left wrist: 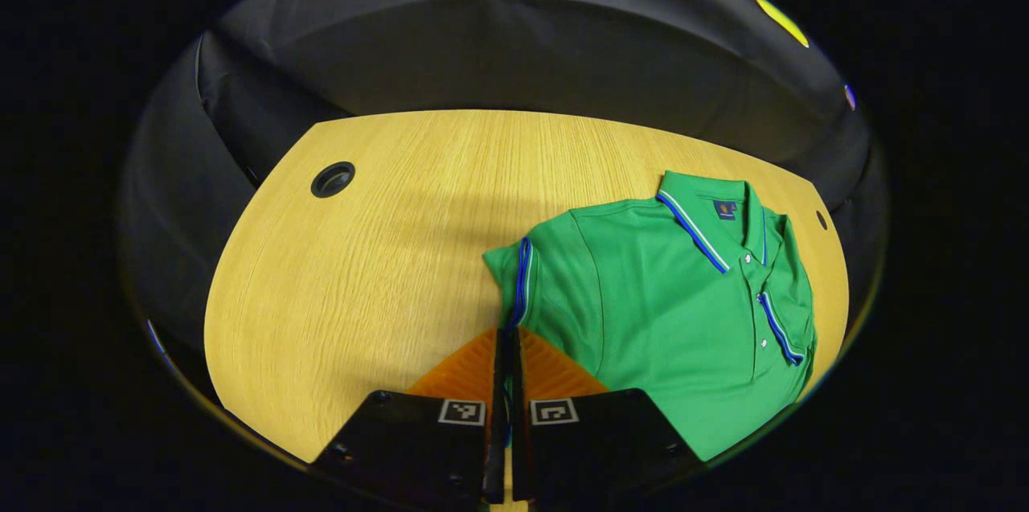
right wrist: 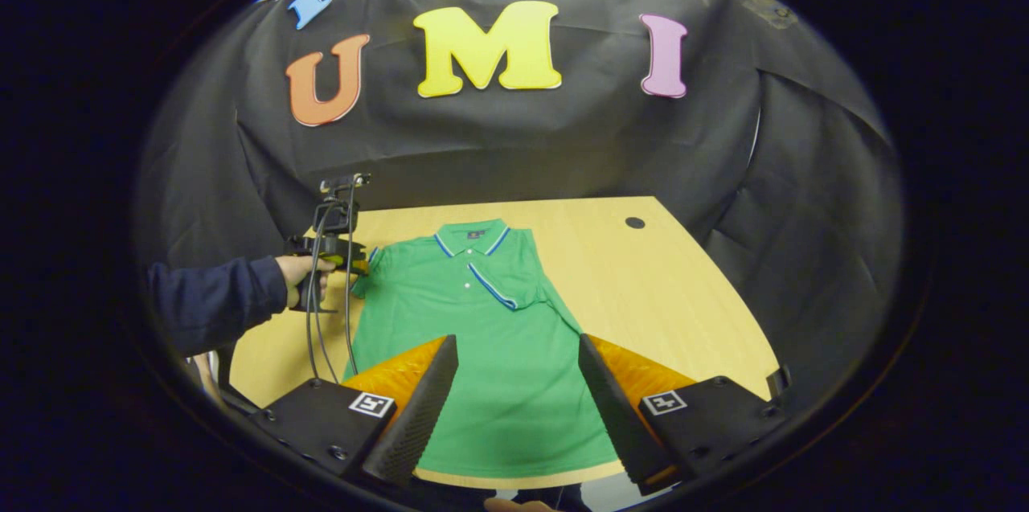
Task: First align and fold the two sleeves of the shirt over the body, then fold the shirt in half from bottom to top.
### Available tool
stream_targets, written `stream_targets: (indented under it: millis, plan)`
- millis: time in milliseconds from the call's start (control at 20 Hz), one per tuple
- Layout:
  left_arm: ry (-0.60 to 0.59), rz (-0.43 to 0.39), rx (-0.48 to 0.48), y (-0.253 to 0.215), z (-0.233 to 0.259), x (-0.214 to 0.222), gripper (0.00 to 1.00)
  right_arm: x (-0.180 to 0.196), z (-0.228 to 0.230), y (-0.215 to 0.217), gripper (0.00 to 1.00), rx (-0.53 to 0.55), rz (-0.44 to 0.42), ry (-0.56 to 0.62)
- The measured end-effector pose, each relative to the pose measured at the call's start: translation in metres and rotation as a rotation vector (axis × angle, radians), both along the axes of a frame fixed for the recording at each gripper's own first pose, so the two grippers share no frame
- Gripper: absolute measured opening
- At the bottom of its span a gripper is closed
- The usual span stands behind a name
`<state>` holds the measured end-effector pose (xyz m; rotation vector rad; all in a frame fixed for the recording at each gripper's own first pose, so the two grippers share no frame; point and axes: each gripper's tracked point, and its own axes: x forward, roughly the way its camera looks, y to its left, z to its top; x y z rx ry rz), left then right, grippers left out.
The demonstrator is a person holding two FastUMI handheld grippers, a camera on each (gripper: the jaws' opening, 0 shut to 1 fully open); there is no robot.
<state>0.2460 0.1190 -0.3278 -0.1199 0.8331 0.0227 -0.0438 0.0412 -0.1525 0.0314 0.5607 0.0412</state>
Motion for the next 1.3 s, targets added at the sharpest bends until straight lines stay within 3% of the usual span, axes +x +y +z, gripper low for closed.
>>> stream_targets:
  millis: [400, 650, 1300]
  plan:
    - [-0.044, -0.053, 0.04, -0.01, 0.029, 0.002, 0.03, 0.011, 0.003, -0.012, 0.95, 0.031, -0.048, -0.005]
    - [-0.07, -0.093, 0.056, -0.035, 0.05, 0.001, 0.04, 0.012, 0.002, -0.013, 0.95, 0.031, -0.034, -0.001]
    - [-0.099, -0.286, 0.115, -0.147, 0.066, -0.009, 0.03, 0.005, -0.016, -0.034, 0.96, 0.051, -0.051, 0.032]
